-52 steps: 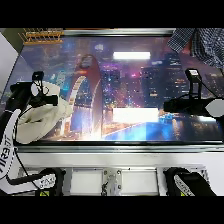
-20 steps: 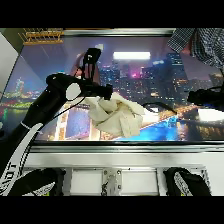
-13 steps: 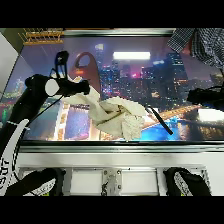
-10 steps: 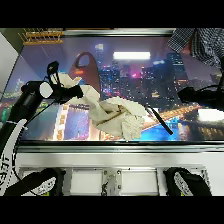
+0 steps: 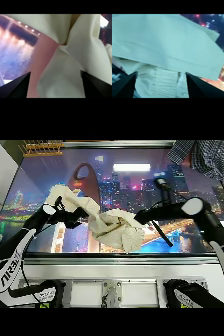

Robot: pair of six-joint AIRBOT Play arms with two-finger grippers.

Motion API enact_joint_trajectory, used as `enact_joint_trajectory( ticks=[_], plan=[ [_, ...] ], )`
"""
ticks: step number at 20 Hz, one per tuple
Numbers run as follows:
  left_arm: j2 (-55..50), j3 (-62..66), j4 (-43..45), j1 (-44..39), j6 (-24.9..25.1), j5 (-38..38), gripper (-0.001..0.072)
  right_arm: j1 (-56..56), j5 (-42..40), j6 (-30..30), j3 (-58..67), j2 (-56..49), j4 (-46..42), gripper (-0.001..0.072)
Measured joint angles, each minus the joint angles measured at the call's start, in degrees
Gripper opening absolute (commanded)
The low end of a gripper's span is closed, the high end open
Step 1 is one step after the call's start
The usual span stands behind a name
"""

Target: Fold the clothes and pants, and hang the long-sleeved shirts on hangers.

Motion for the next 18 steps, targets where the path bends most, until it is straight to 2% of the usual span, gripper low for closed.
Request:
enact_joint_trajectory(
  ticks=[5, 12, 13, 15, 17, 18],
  plan=[
    [-3.4, 4.7, -3.7, -2.3, 2.8, 0.2, 0.0708, 6.4, -2.4, -1.6, 0.0, -6.4, 0.4, 0.0652],
    [-4.2, 9.0, -4.6, -2.7, 3.4, 0.0, 0.0708, 7.7, -10.5, -1.7, 0.0, -8.5, 0.7, 0.065],
    [-4.3, 9.0, -4.7, -2.8, 3.4, 0.0, 0.0708, 7.5, -11.3, -1.4, 0.1, -8.5, 0.7, 0.0562],
    [-4.3, 8.7, -4.7, -2.8, 3.4, 0.0, 0.0707, 6.4, -12.6, -0.9, 0.4, -8.5, 0.6, 0.0058],
    [-4.3, 8.1, -4.8, -2.8, 3.4, 0.1, 0.0705, 4.8, -13.2, -0.6, 1.0, -8.1, 0.5, 0.0031],
    [-4.3, 7.8, -4.8, -2.8, 3.5, 0.0, 0.0516, 3.7, -13.4, -0.5, 1.5, -7.8, 0.4, 0.003]
  ],
)
